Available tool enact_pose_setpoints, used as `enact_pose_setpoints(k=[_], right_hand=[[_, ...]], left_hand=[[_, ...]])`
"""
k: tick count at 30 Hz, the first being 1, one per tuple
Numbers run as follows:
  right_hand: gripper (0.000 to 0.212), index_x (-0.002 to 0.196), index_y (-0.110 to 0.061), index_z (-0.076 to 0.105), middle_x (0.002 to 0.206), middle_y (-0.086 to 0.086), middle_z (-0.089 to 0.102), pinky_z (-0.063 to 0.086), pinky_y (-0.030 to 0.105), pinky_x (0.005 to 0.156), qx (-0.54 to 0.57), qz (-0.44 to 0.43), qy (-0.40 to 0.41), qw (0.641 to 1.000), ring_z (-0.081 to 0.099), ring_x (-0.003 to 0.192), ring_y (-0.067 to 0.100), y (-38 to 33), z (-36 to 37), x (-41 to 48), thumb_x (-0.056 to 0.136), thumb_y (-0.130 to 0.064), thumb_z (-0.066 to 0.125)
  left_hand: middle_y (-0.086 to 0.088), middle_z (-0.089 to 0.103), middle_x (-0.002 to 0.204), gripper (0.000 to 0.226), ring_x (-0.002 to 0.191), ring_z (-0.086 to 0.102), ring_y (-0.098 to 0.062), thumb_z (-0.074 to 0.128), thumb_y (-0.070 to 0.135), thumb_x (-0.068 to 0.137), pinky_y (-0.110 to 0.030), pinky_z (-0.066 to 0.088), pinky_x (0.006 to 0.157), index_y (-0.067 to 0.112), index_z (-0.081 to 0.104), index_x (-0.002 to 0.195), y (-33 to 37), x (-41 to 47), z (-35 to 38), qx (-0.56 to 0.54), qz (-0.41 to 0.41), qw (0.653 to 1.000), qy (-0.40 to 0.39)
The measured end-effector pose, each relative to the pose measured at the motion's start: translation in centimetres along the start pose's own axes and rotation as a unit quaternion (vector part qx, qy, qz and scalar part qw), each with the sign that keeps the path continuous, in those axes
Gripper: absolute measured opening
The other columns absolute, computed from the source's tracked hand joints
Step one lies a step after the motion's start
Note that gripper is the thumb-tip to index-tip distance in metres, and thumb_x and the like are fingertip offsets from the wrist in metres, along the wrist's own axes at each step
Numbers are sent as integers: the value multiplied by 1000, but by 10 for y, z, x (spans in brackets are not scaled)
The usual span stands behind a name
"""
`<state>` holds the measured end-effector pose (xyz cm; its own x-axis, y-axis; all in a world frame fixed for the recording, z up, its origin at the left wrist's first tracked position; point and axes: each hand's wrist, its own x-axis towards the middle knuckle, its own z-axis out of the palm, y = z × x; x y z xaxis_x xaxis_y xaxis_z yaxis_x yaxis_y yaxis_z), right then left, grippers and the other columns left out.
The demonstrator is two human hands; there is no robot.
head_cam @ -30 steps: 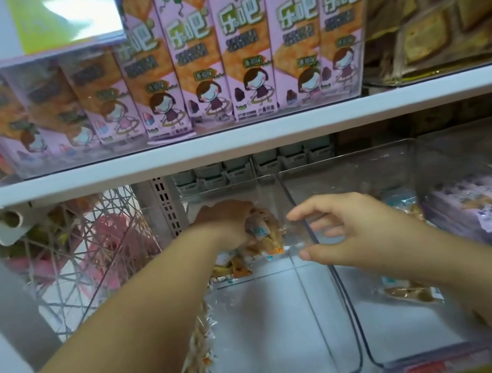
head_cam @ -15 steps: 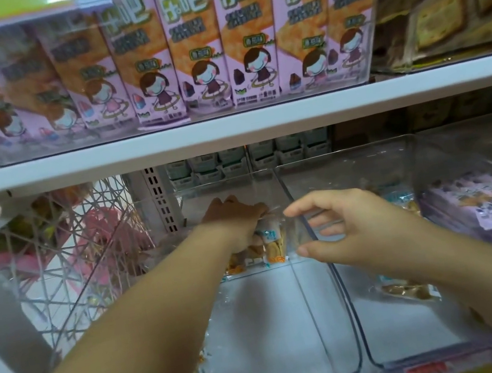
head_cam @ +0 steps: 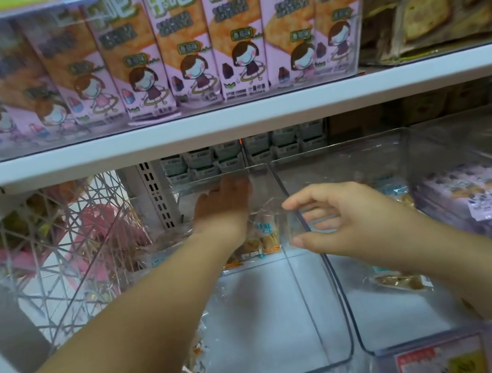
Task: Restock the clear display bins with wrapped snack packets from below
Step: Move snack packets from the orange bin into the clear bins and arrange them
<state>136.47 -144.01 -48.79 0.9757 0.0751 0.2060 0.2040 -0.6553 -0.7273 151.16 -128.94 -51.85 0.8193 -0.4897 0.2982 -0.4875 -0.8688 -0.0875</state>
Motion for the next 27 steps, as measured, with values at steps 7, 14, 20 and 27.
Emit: enact_pose_setpoints(k=[7,14,20,27], right_hand=[[41,114,-37,60,114,-16,61,50,22,94,12,2,18,1000,57,105,-4,3,4,2,76,-33,76],[41,118,-34,59,121,-14,59,49,19,92,16,16,12,1000,55,108,-5,3,4,-1,79,-33,74],[26,114,-35,58,102,-11,65,44,11,70,4,58,67,996,61,94,-2,16,-19,-25,89,-27,62],[56,141,-17,39,143,3,45,34,16,89,-258,160,-79,950,47,125,17,68,-34,-41,90,-23,62]], left_hand=[[-3,51,137,47,115,53,-23,59,26,90,-23,42,88,23,46,135,6,-16,4,-116,91,971,-186],[-14,38,143,81,124,46,-30,63,26,89,-30,40,100,23,12,152,6,-23,7,-144,72,954,-255],[-8,62,123,35,111,58,-25,53,21,95,-30,47,91,12,53,129,12,-45,-26,-191,30,966,-172],[3,60,112,28,99,58,-12,48,19,98,-16,38,79,18,59,124,51,-86,-56,-378,-23,925,26]])
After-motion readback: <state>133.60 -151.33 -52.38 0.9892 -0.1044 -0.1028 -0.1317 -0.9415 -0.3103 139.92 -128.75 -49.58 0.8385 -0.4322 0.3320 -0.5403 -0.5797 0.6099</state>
